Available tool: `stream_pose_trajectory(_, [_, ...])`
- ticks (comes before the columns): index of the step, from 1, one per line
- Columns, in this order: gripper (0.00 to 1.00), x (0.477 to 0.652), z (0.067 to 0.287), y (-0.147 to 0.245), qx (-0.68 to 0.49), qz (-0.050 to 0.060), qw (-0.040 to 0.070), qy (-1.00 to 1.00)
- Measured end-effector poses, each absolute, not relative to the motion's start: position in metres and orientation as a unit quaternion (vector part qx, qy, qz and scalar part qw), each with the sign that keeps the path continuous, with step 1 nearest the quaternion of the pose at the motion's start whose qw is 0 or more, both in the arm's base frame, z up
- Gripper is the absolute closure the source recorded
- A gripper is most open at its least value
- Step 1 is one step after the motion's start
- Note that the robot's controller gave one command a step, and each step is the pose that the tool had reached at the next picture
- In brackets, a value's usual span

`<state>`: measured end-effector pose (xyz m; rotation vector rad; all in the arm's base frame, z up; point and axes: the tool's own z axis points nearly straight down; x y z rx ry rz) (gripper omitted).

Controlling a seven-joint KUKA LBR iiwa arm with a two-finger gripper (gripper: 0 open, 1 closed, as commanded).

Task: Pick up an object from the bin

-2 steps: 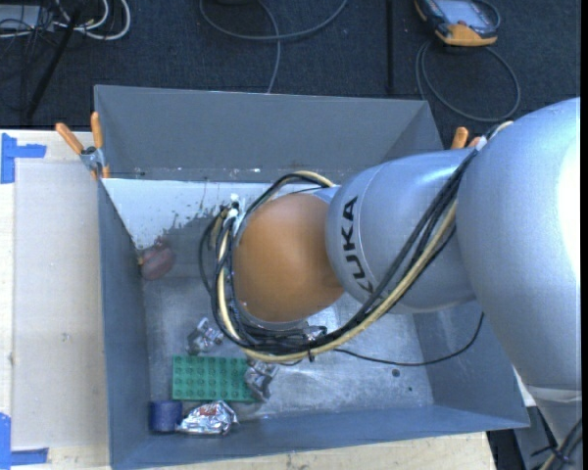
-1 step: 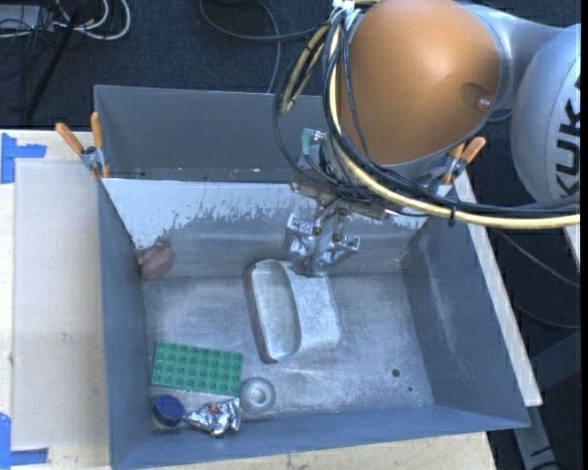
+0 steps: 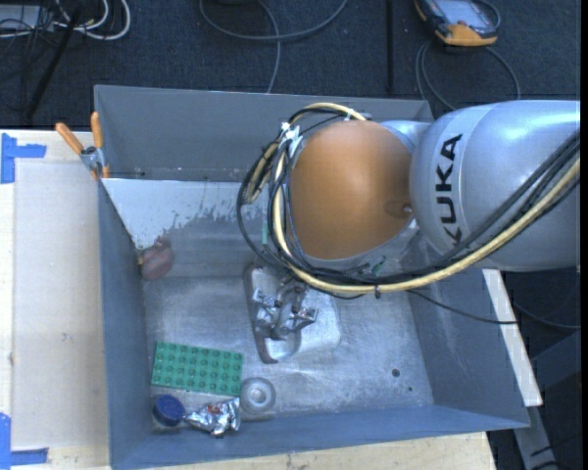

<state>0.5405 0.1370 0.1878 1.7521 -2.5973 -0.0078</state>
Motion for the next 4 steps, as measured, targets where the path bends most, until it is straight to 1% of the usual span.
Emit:
stream_pose_trajectory(1, [1.00,0.547,0.142,0.134,0.490,-0.001,0.002,-0.872])
stream_pose_trajectory(2, [0.00,0.548,0.144,0.135,0.490,-0.001,0.001,-0.872])
stream_pose_trajectory(3, [0.00,0.487,0.076,0.197,0.595,0.006,-0.003,-0.804])
stream_pose_trajectory(4, [1.00,0.487,0.076,0.197,0.594,0.005,-0.005,-0.804])
